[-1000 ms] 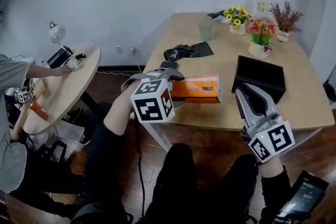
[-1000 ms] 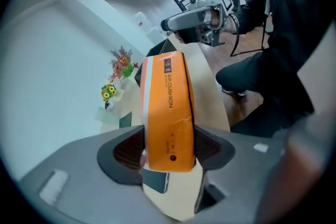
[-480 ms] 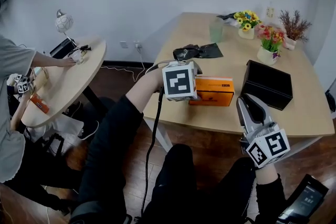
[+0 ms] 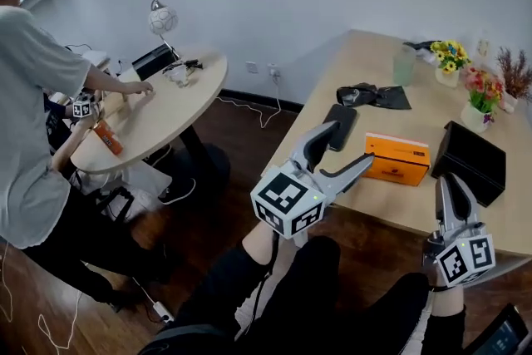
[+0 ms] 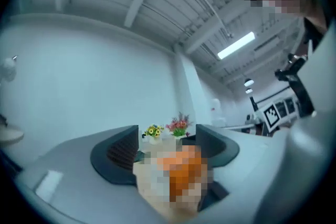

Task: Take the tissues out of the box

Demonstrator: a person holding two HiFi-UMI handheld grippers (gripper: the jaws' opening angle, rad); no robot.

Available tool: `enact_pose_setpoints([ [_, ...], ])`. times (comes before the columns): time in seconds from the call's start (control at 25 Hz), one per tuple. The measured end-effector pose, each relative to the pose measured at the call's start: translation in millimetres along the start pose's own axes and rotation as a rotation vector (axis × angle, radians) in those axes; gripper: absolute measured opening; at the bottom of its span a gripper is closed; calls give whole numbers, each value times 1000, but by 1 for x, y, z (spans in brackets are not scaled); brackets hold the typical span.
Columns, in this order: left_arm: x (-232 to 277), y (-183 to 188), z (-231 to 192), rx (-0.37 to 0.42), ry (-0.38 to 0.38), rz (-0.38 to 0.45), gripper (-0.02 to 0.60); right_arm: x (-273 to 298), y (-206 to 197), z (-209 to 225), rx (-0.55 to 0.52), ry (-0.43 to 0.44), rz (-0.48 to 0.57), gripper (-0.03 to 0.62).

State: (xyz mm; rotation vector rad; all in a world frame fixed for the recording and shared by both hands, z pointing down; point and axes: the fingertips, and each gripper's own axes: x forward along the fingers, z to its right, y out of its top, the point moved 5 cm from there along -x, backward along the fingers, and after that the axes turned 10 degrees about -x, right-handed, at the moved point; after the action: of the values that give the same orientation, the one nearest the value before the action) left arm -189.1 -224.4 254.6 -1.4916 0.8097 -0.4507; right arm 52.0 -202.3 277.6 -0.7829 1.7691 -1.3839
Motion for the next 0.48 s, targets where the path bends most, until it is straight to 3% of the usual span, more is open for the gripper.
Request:
enact_pose_setpoints([
  [0.08, -17, -7, 11, -101, 62, 57, 296, 6, 0, -4, 9, 6, 12, 58],
  [0.16, -26, -12, 22, -112, 106, 65, 261, 10, 4, -12, -4, 15, 33, 58],
  [0.48, -34, -1, 54, 103, 161, 71, 245, 6, 29, -53, -148, 60, 92, 58],
])
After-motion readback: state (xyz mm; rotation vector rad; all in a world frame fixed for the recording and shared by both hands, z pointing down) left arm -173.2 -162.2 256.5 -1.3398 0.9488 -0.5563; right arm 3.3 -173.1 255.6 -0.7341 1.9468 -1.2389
